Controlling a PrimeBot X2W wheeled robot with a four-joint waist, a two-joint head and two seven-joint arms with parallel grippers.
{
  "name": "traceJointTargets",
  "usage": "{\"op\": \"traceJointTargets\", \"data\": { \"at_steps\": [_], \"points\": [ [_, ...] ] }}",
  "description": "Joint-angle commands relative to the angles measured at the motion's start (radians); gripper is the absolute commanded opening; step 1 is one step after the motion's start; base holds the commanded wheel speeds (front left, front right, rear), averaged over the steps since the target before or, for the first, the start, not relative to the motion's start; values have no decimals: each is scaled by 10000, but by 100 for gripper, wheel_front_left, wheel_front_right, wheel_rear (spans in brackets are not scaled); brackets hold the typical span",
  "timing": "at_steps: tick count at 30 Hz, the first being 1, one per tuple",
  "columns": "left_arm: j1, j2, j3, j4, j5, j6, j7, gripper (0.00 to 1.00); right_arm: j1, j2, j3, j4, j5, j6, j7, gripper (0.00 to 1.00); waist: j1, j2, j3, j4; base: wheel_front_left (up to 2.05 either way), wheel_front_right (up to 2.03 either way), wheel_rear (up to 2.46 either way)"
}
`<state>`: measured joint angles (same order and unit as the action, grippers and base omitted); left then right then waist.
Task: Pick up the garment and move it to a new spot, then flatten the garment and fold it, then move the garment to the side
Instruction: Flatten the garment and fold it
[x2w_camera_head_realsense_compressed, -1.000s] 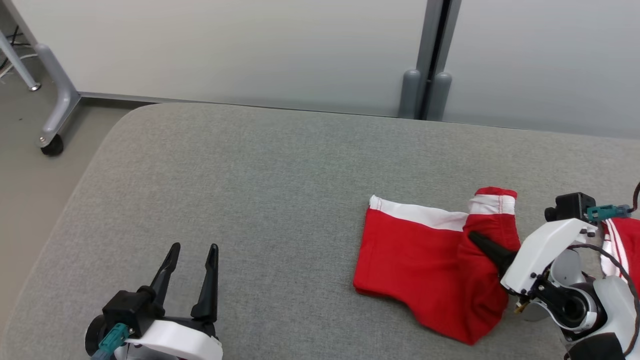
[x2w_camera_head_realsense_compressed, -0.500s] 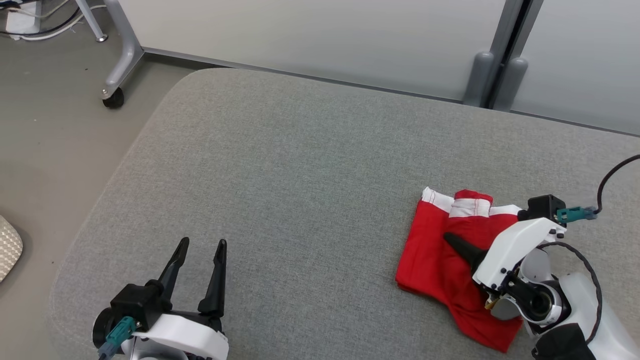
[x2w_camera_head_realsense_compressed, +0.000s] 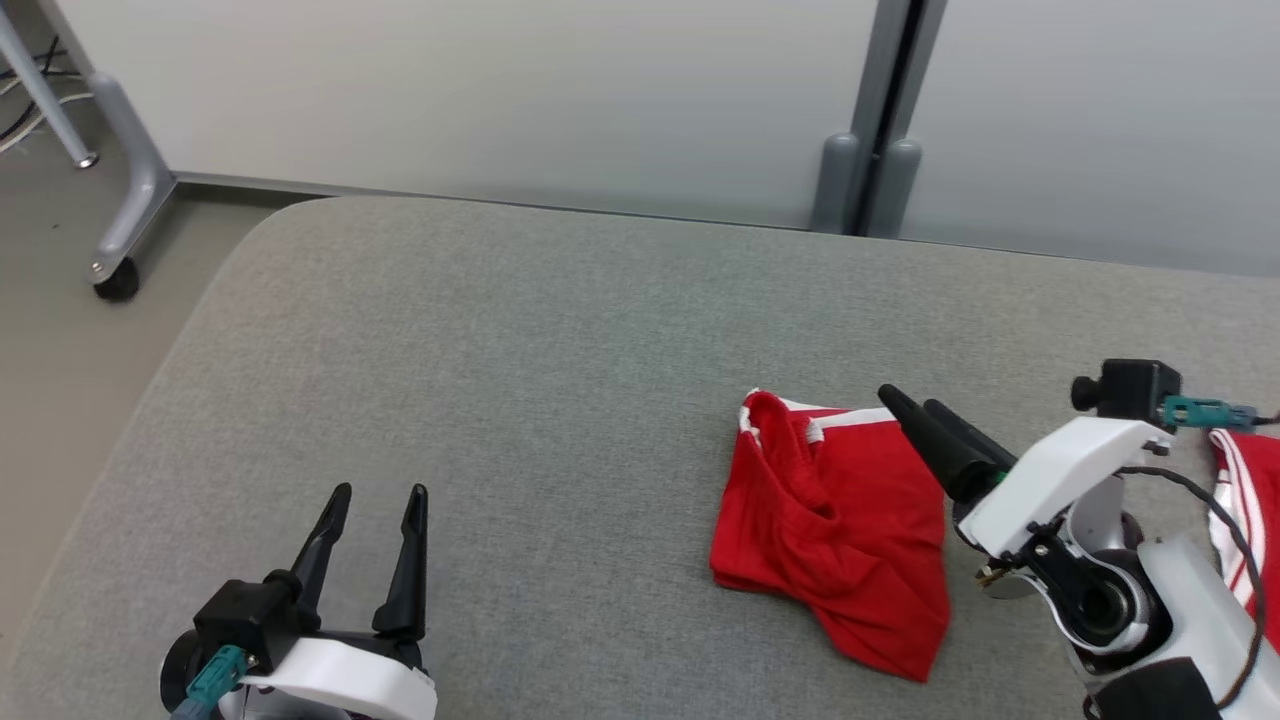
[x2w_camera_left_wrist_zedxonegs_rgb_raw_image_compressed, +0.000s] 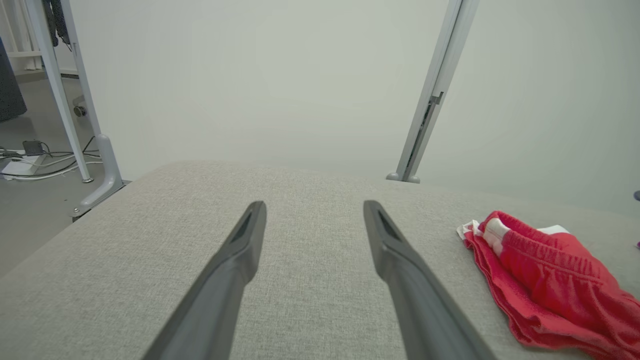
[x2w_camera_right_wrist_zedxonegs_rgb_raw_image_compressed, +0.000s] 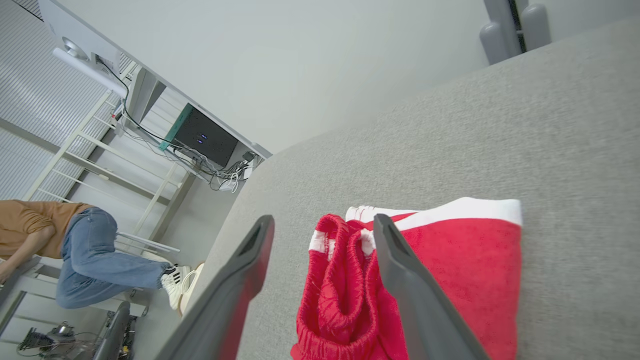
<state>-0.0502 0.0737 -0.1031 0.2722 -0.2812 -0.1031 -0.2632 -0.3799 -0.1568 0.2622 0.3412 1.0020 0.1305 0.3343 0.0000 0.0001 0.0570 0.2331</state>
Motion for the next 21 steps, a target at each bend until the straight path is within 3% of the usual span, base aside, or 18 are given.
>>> {"op": "traceJointTargets", "data": {
  "at_steps": [1,9,13,18,19,21],
  "points": [
    [52,63,117,-75,63,15,-13,100,356,-377,23,-459,41,9,-452,100,0,-1,-259,-518,0,0,0],
    [236,21,254,-236,98,24,-13,100,1325,-1406,53,-1427,-989,9,-2484,100,0,-1,-375,-1180,0,0,0],
    [246,-14,234,-241,127,-6,-13,100,1628,-1438,-125,-1011,-1699,9,-3287,100,0,-1,-356,-1322,0,0,0],
    [128,-24,130,-207,187,-56,-13,100,1409,-1111,-1,-122,-2291,8,-3249,100,0,-1,-294,-1154,0,0,0],
    [70,-11,116,-184,208,-75,-13,100,1193,-904,62,379,-2456,8,-3100,4,0,-1,-255,-987,0,0,0],
    [41,-18,100,-166,225,-82,-13,100,932,-792,186,1030,-2777,8,-2821,0,0,-1,-229,-777,0,0,0]
  ]
}}
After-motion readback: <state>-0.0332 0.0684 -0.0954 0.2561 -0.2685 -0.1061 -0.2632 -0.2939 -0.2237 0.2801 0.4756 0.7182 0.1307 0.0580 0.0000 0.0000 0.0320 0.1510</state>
